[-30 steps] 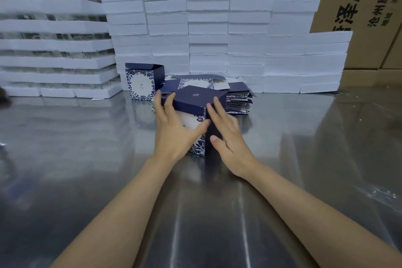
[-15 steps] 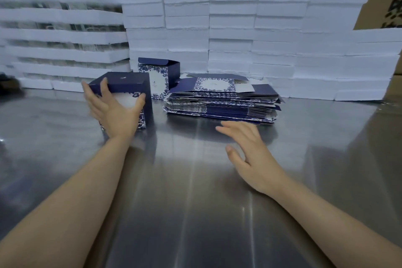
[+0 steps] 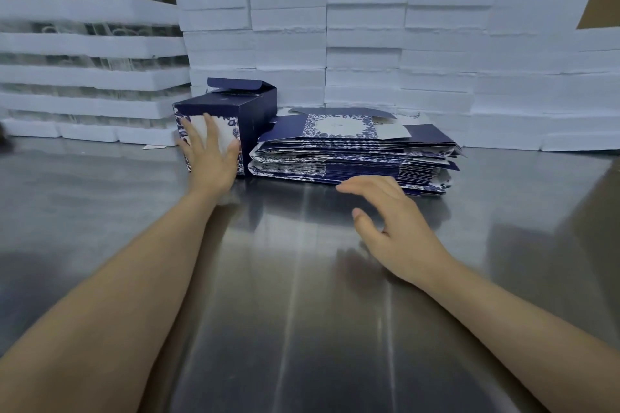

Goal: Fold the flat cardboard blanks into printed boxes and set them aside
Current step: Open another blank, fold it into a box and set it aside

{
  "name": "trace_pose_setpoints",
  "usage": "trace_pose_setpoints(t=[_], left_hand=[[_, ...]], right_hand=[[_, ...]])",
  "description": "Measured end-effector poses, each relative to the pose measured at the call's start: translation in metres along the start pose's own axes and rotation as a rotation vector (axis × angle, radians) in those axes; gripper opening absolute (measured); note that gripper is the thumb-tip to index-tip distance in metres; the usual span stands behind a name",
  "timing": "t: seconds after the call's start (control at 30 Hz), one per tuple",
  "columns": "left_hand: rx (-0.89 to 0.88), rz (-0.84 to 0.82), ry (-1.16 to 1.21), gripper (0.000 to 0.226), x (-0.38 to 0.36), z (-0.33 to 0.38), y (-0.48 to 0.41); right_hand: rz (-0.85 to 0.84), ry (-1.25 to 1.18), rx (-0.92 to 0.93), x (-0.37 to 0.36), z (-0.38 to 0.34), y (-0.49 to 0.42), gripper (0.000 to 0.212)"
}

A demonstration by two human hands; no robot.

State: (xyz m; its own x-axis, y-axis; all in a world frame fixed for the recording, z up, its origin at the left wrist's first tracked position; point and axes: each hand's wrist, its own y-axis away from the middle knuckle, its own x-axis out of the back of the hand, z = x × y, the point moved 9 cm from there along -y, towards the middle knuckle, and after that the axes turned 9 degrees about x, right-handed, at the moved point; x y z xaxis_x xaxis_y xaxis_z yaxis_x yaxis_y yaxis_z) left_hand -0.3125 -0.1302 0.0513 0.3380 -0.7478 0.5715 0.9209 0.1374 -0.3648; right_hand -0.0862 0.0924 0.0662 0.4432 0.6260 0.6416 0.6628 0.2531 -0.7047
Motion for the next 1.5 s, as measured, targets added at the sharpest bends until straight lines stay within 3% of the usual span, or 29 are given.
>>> trace_pose_setpoints(t=[0.1, 0.17, 0.23, 0.4, 0.53, 0.63, 0.73, 0.97, 1.17, 1.3, 1.5], left_hand=[[0.019, 0.030, -0.003, 0.059, 0.008, 0.003, 0.007], [0.031, 0.145, -0.072, 0.056, 0.019, 0.012, 0.023], [-0.065, 0.218, -0.132, 0.056, 0.021, 0.038, 0.049], [-0.235, -0.021, -0.105, 0.047, -0.014, 0.105, 0.150], [-0.360, -0.282, -0.293, 0.045, -0.058, 0.141, 0.242], [-0.289, -0.405, -0.380, 0.044, -0.070, 0.140, 0.250], [-0.210, -0.453, -0.444, 0.045, -0.074, 0.134, 0.242], [-0.222, -0.405, -0.372, 0.039, -0.079, 0.133, 0.236], [-0.169, -0.454, -0.257, 0.039, -0.076, 0.133, 0.237], [-0.146, -0.444, -0.214, 0.026, -0.061, 0.141, 0.243], [-0.210, -0.372, -0.318, 0.031, -0.055, 0.144, 0.256]], right_hand=[[0.020, 0.023, -0.036, 0.001, 0.006, -0.003, 0.034], [0.028, 0.052, -0.081, 0.002, 0.010, -0.005, 0.033], [0.029, 0.100, -0.118, 0.002, 0.014, -0.009, 0.033], [-0.009, 0.402, -0.252, -0.001, 0.039, -0.021, 0.048], [-0.051, 0.557, -0.363, -0.005, 0.067, -0.033, 0.065], [-0.042, 0.610, -0.339, -0.005, 0.075, -0.040, 0.066], [-0.017, 0.663, -0.283, -0.007, 0.077, -0.046, 0.063], [-0.002, 0.729, -0.279, -0.006, 0.087, -0.057, 0.057], [0.320, 0.735, -0.207, 0.028, 0.054, -0.041, 0.056], [0.205, 0.689, -0.204, 0.024, 0.040, -0.025, 0.055], [-0.057, 0.745, -0.252, 0.003, 0.051, -0.022, 0.074]])
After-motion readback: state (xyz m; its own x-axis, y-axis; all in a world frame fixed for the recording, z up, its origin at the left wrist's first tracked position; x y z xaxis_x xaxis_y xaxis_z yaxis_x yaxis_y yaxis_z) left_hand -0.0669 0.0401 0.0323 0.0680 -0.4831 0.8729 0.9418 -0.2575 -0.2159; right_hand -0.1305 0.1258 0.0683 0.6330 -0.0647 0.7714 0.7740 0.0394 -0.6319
